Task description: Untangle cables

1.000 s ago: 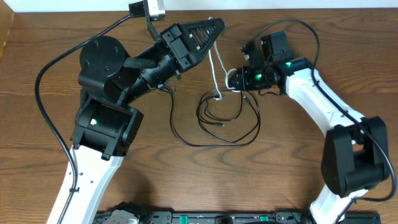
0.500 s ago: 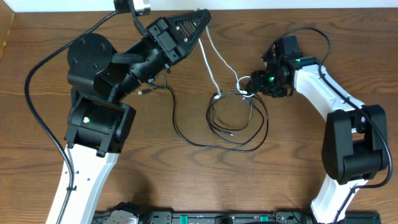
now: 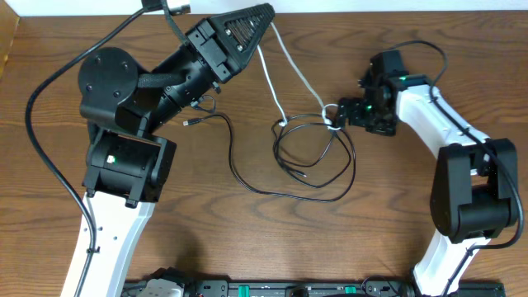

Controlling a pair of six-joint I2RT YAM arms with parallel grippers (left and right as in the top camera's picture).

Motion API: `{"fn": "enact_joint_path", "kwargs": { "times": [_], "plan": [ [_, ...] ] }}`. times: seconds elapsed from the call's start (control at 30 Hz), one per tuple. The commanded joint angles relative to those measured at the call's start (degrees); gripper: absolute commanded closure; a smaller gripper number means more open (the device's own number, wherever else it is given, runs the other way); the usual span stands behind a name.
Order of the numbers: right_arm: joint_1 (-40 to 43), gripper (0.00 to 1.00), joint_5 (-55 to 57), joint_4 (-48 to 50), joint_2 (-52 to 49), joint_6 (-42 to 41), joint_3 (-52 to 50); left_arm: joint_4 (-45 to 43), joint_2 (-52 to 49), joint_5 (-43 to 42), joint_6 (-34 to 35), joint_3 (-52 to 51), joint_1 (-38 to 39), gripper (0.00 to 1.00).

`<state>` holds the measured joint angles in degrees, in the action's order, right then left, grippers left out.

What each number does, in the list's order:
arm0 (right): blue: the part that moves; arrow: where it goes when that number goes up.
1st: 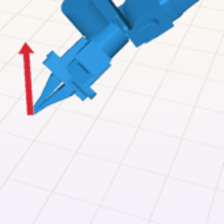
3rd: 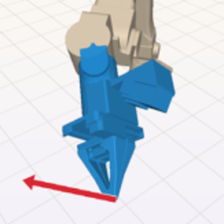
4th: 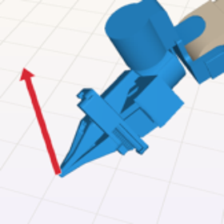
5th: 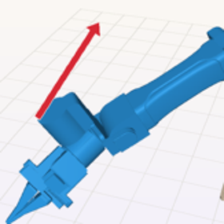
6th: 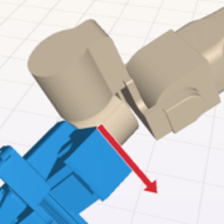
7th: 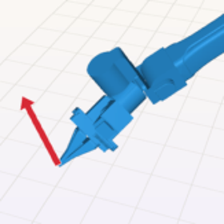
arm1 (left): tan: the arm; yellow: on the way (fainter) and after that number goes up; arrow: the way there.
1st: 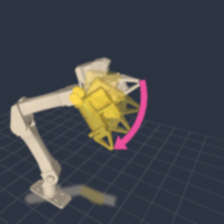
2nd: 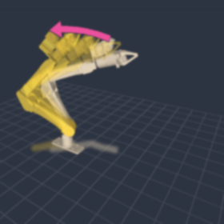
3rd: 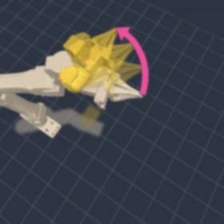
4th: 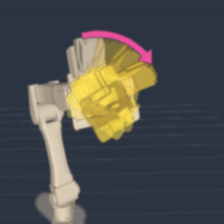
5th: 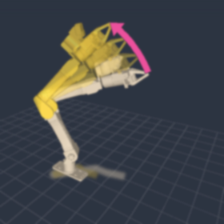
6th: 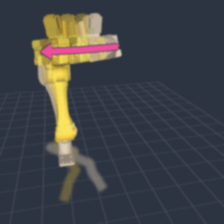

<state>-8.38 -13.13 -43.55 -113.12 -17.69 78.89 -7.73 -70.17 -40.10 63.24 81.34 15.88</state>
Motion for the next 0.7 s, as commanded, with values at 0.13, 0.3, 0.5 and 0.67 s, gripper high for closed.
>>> {"fn": "enact_joint_path", "kwargs": {
  "times": [0.13, 0.3, 0.5, 0.67],
  "plan": [
    [6.84, 0.01, 4.13, -2.34, -0.46, -1.55, 0.04, -0.09, 1.4, -1.6, 0.26, 1.44, -3.13, 0.93],
    [9.33, 0.12, -7.17, -2.08, -0.46, 5.9, 0.04, 2.89, 1.36, -2.84, -5.01, 1.4, -4.35, 0.92],
    [7.06, 0.33, -20.31, -2.14, -0.37, 15.06, 0.07, 23.34, -1.36, -2.78, -21.53, 1.4, -4.28, 0.93],
    [4.79, 0.47, -24.15, -2.93, -0.33, 15.04, 0.07, 36.89, -7.5, -2.75, -33.31, 1.4, -4.28, 0.78]
  ]
}}
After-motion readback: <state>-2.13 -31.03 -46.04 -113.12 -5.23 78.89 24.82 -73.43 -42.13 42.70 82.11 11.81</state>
